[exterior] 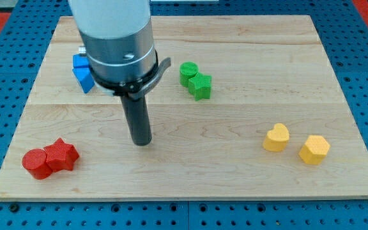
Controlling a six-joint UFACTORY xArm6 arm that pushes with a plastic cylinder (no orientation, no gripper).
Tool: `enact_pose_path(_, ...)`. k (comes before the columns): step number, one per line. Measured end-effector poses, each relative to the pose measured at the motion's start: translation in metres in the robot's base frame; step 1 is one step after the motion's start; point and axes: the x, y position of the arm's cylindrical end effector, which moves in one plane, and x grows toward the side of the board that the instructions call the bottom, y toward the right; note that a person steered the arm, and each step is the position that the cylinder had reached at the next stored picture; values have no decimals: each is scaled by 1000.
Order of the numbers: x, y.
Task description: Move the yellow heart to the top left of the board
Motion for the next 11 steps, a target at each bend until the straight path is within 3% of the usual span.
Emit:
enact_pose_path(2, 63, 35)
enact_pose_path(3, 65, 112)
enact_pose_path(5, 20, 221)
enact_pose_path(6, 13, 202)
enact_pose_path(7, 7, 258)
enact_pose_path(8, -10, 271)
enact_pose_path(9, -34, 232)
enact_pose_path(10, -30, 175)
enact_pose_path(11, -61, 165)
